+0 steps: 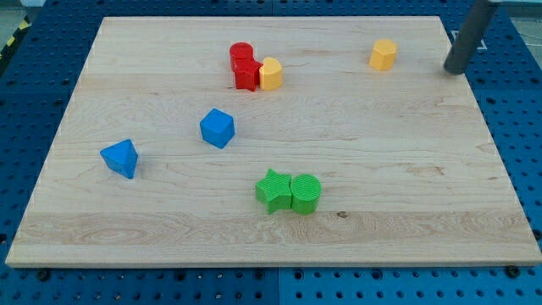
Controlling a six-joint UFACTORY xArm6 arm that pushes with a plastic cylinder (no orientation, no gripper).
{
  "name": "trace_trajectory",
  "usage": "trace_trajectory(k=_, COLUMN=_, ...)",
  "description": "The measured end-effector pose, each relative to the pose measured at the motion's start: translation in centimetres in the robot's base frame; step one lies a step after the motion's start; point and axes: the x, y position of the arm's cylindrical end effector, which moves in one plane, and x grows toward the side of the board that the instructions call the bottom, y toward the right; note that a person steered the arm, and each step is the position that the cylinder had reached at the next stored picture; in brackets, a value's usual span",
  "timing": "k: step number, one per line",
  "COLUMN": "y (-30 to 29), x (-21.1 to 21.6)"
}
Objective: Move yellow blocks to the right of the red blocks
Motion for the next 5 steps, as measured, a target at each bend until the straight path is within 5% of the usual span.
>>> trace_trajectory(k=5, y=-21.0, x=-0.7)
